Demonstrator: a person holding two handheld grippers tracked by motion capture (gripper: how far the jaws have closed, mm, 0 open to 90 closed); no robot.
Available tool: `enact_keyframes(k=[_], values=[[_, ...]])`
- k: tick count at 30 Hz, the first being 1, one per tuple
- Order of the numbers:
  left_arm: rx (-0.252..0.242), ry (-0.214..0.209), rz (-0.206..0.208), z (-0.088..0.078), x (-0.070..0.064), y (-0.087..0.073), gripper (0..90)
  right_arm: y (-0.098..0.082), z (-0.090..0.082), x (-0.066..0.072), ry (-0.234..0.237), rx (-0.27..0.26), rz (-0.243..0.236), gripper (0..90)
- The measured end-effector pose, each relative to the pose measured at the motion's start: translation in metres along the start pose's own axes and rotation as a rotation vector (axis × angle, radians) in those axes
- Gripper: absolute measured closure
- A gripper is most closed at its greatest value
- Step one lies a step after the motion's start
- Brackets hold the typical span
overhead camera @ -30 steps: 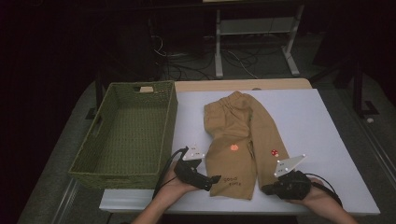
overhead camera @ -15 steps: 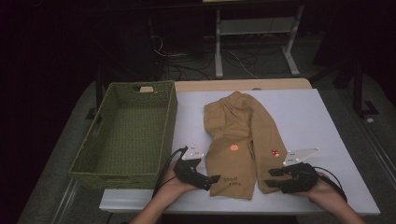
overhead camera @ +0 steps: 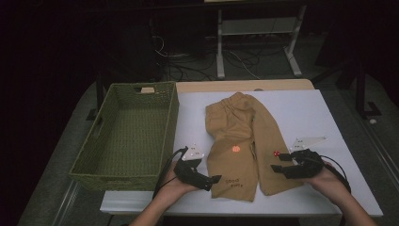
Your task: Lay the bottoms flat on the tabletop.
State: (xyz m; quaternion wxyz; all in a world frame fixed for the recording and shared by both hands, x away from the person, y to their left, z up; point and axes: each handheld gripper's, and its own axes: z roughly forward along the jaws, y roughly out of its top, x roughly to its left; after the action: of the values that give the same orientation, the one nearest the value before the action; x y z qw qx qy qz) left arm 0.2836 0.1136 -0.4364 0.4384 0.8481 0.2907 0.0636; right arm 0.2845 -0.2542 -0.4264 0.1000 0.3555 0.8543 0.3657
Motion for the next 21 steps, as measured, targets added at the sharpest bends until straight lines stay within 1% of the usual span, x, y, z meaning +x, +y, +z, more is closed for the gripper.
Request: enact_keyframes(k=[2, 6, 12, 15, 17, 19, 21], values=[[-0.002, -0.002, 0.002, 0.0, 0.0, 0.0, 0.0, 0.002, 0.0, -0.003, -0.016, -0.003, 0.01, 44.2], [-0.001, -0.002, 0.001, 0.001, 0.0, 0.001, 0.0, 0.007, 0.002, -0.011, -0.029, -0.015, 0.02, 44.2], [0.003, -0.003, -0.001, 0.003, -0.001, 0.001, 0.0, 0.02, 0.008, -0.023, -0.033, -0.026, 0.025, 43.4], [0.002, -0.003, 0.0, 0.004, -0.001, 0.001, 0.0, 0.028, 0.01, -0.03, -0.03, -0.038, 0.036, 43.1], [0.004, -0.002, -0.001, 0.004, -0.001, 0.001, 0.0, 0.03, 0.011, -0.031, -0.033, -0.039, 0.036, 43.1], [0.004, -0.001, -0.001, 0.004, -0.001, 0.001, 0.0, 0.036, 0.014, -0.037, -0.036, -0.05, 0.045, 43.4], [0.001, -0.002, -0.003, 0.004, -0.001, 0.001, 0.0, 0.039, 0.017, -0.041, -0.035, -0.048, 0.053, 43.8]])
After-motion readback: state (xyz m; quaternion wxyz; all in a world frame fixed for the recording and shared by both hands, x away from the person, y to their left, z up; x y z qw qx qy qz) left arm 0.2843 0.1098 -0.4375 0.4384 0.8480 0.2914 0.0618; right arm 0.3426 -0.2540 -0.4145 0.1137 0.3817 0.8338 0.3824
